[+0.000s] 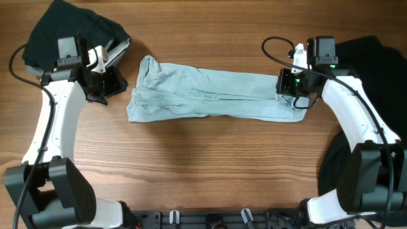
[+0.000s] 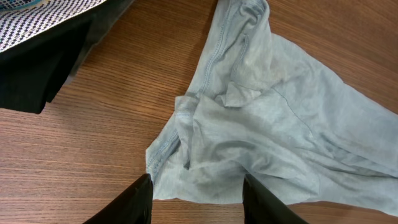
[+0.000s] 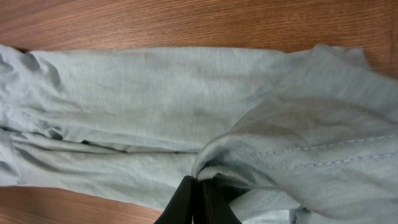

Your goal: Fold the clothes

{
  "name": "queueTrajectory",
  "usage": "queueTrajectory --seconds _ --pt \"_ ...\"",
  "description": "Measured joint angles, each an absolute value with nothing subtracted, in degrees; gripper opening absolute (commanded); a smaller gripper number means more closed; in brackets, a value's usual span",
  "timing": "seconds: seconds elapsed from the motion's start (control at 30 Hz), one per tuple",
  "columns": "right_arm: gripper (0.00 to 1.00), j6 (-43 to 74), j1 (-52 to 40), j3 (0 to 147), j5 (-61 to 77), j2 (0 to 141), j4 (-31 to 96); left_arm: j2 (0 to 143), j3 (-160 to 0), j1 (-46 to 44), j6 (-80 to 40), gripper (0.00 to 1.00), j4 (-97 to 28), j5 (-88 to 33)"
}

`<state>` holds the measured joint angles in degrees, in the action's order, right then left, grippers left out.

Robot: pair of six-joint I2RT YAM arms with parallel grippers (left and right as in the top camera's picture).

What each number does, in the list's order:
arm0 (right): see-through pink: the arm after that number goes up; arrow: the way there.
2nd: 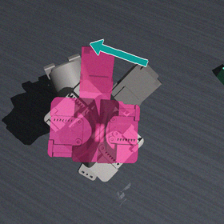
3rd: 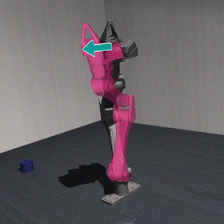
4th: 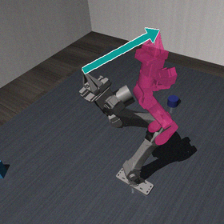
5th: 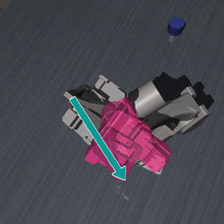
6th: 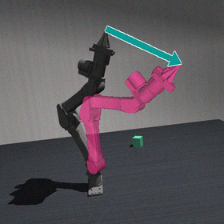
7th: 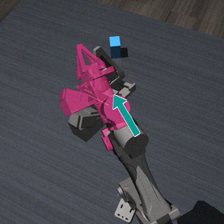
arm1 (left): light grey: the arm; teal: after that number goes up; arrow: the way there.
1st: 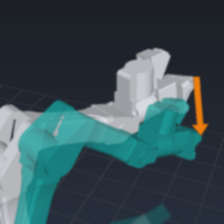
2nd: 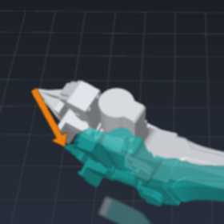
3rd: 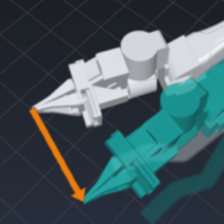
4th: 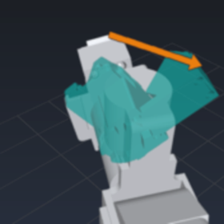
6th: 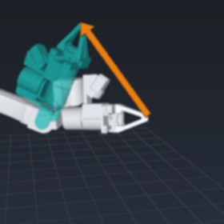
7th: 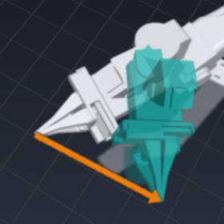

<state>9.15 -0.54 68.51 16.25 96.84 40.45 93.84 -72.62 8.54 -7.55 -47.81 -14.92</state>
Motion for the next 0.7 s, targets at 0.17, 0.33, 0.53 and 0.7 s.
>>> queueTrajectory --seconds 0.17,0.33,0.53,0.7 --pt "0.04 11.18 -6.04 68.51 17.98 96.84 35.77 93.84 -72.62 8.54 -7.55 0.47 -47.75 -14.90" --pt "0.04 20.25 -17.12 68.51 17.28 96.92 30.33 93.84 -72.62 8.54 -7.55 0.47 -47.75 -14.92" --pt "0.66 29.04 -26.26 68.51 13.13 97.84 26.63 93.84 -72.62 8.54 -7.55 0.47 -47.75 -14.92" --pt "0.63 26.85 -21.96 68.53 10.94 97.82 27.16 93.84 -72.62 8.54 -7.55 0.48 -47.77 -14.92"
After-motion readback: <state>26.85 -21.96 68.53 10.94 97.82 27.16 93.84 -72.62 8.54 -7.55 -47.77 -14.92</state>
